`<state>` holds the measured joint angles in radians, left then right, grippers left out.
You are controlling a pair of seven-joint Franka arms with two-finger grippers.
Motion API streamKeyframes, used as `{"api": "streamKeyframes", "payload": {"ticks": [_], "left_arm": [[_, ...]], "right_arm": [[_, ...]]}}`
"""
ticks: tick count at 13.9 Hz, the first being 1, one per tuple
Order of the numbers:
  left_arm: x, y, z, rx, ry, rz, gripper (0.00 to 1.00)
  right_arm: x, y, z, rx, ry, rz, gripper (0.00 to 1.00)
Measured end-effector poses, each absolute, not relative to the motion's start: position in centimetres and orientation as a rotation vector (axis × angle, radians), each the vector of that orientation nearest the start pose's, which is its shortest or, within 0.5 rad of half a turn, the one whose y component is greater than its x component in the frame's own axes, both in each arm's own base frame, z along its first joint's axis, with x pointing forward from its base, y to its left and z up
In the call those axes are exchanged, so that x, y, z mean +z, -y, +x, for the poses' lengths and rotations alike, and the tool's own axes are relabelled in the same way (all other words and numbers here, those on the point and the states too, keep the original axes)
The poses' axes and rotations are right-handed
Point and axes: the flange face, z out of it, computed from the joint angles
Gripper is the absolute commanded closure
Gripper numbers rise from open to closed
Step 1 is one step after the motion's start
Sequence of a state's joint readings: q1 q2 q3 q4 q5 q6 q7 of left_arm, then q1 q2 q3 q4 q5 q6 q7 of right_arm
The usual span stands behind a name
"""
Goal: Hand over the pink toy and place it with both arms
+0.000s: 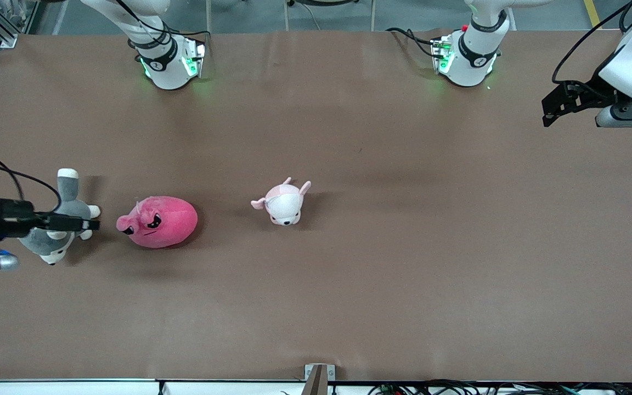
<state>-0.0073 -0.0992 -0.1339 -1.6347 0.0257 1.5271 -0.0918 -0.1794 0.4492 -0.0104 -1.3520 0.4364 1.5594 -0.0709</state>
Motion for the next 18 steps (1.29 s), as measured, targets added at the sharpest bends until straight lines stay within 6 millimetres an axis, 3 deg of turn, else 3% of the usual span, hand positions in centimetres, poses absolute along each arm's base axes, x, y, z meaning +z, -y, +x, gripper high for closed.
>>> {"api": "streamKeyframes", "payload": {"ticks": [4,6,10,18], "left_arm": [[64.1,7.2,51.6,0.016,-0.068,-3.102,0.0],[64.1,7.2,51.6,0.018,-0.064,-3.101,0.0],[64.1,7.2,51.6,0.021,-0.059,-3.111,0.0],[64.3,7.3,51.5,0.016,-0.059,-3.121,0.0]], "right_arm": [[56.0,4.3,63.6,0.094,-0.047,-3.001,0.0],[59.2,4.0,62.3,0.029,-0.024,-3.082,0.0],[62.6,5.6,61.8,-0.079,-0.051,-3.126,0.0],[65.4,6.1,59.9,-0.084,-0.07,-3.172,0.0]]}}
